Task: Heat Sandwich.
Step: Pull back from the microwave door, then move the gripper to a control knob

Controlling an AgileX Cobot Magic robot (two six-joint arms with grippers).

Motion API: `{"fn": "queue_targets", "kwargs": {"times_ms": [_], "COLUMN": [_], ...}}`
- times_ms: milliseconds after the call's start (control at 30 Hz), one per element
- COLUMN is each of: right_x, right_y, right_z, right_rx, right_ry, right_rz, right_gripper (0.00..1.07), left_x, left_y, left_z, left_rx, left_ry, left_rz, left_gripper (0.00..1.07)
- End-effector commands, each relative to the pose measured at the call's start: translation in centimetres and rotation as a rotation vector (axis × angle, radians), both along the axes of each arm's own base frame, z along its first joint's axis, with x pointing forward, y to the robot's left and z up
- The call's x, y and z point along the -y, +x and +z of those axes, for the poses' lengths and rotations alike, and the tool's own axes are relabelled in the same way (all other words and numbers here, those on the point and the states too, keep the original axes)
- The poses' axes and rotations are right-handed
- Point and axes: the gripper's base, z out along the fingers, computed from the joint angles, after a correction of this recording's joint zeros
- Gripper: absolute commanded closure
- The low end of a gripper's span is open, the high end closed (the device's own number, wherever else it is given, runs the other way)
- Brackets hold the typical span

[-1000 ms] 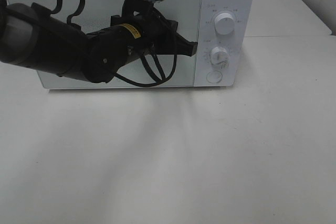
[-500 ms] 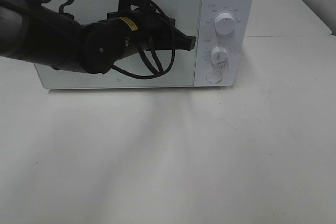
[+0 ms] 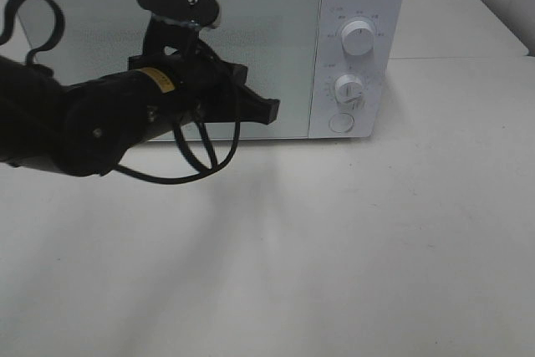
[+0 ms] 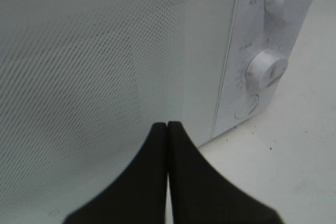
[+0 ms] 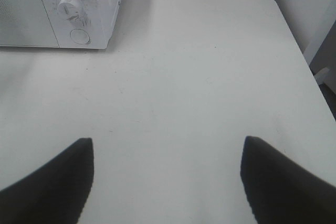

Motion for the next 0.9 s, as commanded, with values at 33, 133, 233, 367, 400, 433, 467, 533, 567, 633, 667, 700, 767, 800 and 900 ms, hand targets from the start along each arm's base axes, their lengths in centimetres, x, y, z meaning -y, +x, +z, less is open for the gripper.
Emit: {"fn": "queue_targets", "kwargs": {"times_ms": [33, 133, 233, 367, 400, 433, 467, 533, 567, 633, 667, 700, 767, 800, 900], "right_x": [0.0, 0.0, 0.0, 0.0, 0.0, 0.0, 0.0, 0.0, 0.0, 0.0, 0.0, 0.0, 0.0, 0.0, 0.0], "right_y": [-0.4, -0.4, -0.4, -0.4, -0.4, -0.4, -0.4, -0.4, -0.4, -0.4, -0.4, -0.4, -0.4, -0.4, -0.4], "right_z": [0.0, 0.0, 0.0, 0.0, 0.0, 0.0, 0.0, 0.0, 0.0, 0.0, 0.0, 0.0, 0.0, 0.0, 0.0], "right_rx": [0.037, 0.037, 0.037, 0.037, 0.037, 0.037, 0.037, 0.037, 0.037, 0.037, 0.037, 0.037, 0.037, 0.037, 0.037], "right_ry": [-0.003, -0.003, -0.003, -0.003, -0.003, -0.003, -0.003, -0.003, -0.003, -0.003, -0.003, -0.003, -0.003, -0.003, -0.003], "right_rz": [-0.002, -0.002, -0.002, -0.002, -0.002, -0.002, -0.002, -0.002, -0.002, -0.002, -0.002, -0.002, -0.002, -0.002, -0.002], "right_gripper": [0.32, 0.32, 0.32, 0.32, 0.32, 0.32, 0.32, 0.32, 0.32, 0.32, 0.32, 0.32, 0.32, 0.32, 0.32], "left_x": [-1.4, -2.1, -2.7, -2.9, -2.9, -3.0, -3.0, -3.1, -3.1, -3.3, -3.4, -3.4, -3.8, -4.1, -5.2], "left_y": [-1.7, -2.5, -3.6, -4.5, -4.6, -4.8, -5.0, -5.2, -5.4, -6.2, -6.3, -6.3, -7.1, -7.2, -7.5], "left_z": [0.7, 0.6, 0.7, 0.8, 0.8, 0.7, 0.8, 0.7, 0.7, 0.6, 0.8, 0.8, 1.0, 1.2, 1.9], "left_rx": [-0.02, -0.048, -0.115, -0.213, -0.224, -0.24, -0.266, -0.289, -0.311, -0.384, -0.399, -0.399, -0.466, -0.483, -0.55], "left_ry": [-0.001, 0.013, 0.04, 0.076, 0.082, 0.088, 0.099, 0.109, 0.119, 0.155, 0.16, 0.16, 0.186, 0.191, 0.2], "left_rz": [-0.001, -0.008, -0.03, -0.066, -0.071, -0.075, -0.086, -0.094, -0.102, -0.133, -0.138, -0.138, -0.162, -0.163, -0.158], "left_gripper": [1.07, 1.07, 0.94, 0.4, 0.29, 0.18, 0.04, 0.04, 0.04, 0.04, 0.04, 0.04, 0.04, 0.04, 0.04]}}
